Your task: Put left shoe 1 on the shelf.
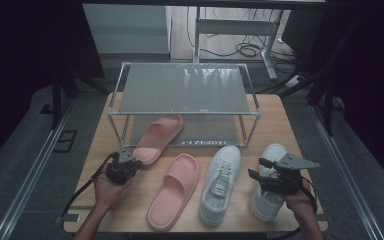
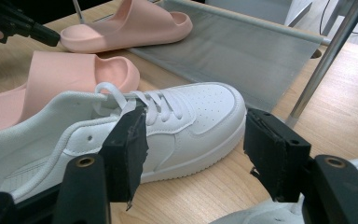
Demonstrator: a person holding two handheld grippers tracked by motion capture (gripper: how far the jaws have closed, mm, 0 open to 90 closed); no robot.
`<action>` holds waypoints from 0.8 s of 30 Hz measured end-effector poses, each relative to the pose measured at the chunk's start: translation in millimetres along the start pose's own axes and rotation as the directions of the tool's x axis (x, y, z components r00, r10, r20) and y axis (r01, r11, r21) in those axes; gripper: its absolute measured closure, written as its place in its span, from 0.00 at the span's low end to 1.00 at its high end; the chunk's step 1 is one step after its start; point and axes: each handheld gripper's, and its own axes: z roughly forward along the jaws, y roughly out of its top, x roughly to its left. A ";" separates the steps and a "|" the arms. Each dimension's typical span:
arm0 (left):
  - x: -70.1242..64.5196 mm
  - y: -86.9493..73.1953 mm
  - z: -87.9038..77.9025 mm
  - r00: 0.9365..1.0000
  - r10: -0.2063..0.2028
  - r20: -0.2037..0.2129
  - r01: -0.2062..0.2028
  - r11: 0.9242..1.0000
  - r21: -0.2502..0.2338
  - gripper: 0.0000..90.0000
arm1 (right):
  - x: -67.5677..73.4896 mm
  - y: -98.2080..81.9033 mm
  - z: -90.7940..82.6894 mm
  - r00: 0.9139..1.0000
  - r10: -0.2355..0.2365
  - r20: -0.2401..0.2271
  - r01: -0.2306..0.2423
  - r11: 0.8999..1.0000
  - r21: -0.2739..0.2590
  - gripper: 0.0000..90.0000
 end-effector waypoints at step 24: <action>-2.4 21.8 25.7 1.000 0.028 -0.004 -0.028 1.000 0.003 1.00 | -0.1 -0.5 2.0 1.000 -0.002 -0.003 0.002 1.000 0.006 0.44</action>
